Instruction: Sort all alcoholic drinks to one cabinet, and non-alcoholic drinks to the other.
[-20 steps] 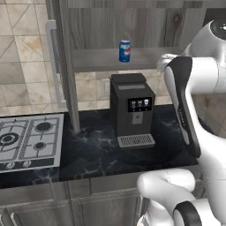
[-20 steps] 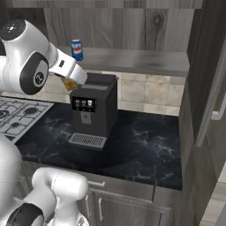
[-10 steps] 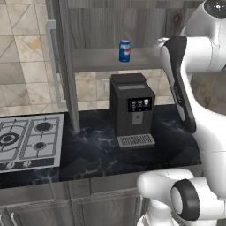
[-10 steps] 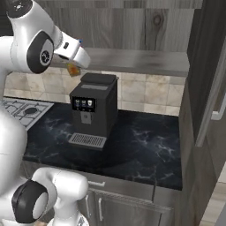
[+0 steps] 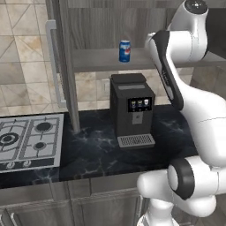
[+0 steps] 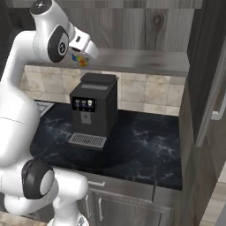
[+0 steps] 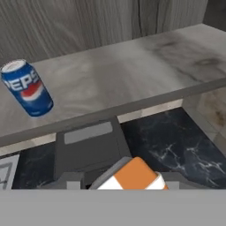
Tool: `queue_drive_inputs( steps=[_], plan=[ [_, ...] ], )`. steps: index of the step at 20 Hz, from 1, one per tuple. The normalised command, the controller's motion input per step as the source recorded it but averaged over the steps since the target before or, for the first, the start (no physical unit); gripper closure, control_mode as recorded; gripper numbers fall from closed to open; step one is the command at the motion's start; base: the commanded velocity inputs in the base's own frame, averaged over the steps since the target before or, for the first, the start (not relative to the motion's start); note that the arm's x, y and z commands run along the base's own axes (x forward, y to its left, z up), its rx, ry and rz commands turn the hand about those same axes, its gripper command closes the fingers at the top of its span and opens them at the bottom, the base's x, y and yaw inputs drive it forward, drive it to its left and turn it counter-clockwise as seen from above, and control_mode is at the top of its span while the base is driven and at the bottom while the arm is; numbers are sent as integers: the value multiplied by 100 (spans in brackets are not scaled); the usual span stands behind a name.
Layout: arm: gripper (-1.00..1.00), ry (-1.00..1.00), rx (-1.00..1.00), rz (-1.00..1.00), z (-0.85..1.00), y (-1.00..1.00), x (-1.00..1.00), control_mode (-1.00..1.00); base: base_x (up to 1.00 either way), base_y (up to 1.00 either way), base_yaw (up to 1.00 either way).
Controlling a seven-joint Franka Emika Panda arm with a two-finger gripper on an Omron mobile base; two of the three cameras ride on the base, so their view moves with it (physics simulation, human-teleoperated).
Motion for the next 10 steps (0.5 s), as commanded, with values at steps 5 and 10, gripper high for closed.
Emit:
queue_drive_inputs(
  steps=[5,10],
  plan=[
    [100,0,0,0,-8,-6,79,-100,0,0,0],
    [100,0,0,0,-17,-15,73,-100,0,0,0]
  ],
)
